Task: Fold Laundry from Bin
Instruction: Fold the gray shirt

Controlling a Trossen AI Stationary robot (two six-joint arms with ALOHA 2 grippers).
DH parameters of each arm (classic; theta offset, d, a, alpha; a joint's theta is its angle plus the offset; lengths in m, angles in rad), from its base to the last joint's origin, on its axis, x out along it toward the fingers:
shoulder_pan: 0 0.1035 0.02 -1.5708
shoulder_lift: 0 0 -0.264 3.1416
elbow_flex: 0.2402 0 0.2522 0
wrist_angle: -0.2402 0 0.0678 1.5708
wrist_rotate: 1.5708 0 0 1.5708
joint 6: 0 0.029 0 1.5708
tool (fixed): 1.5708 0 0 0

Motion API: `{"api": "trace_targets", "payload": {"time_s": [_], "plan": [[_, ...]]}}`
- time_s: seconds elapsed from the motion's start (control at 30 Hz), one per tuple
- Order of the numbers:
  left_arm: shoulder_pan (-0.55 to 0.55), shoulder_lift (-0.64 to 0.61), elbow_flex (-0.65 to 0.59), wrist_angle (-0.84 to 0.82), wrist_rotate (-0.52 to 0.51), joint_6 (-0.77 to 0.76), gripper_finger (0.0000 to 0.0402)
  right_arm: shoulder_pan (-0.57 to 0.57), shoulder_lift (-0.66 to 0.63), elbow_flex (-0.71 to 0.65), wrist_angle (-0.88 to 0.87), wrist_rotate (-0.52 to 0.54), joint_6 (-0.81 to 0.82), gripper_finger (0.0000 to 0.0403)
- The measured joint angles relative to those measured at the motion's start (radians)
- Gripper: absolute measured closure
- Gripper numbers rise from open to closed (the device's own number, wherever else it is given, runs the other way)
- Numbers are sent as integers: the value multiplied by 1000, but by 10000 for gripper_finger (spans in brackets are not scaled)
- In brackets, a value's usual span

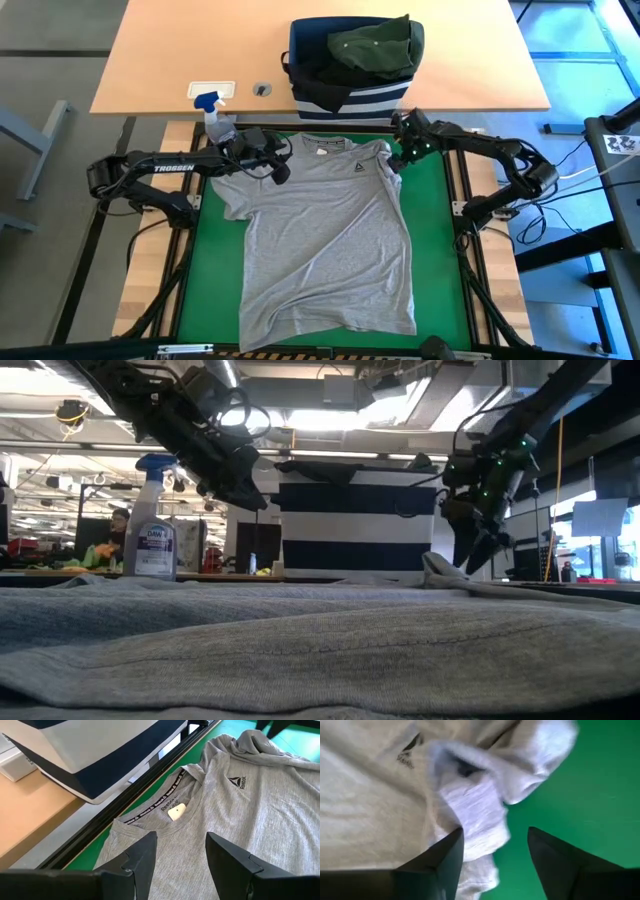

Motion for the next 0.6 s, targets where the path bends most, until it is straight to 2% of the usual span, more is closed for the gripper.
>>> {"api": "trace_targets", "payload": {"time_s": [0.2,0.33,0.47,0.5,0.6], "plan": [[0,0,0,0,0,-13,237,0,23,-59,126,-15,40,244],[0,0,0,0,0,-21,237,0,23,-59,123,-15,2,307],[0,0,0,0,0,-23,237,0,16,-18,16,-6,-27,386],[0,0,0,0,0,-26,237,0,6,2,-26,-1,-46,393],[-2,0,0,0,0,-27,237,15,-15,84,-139,3,-82,383]]}}
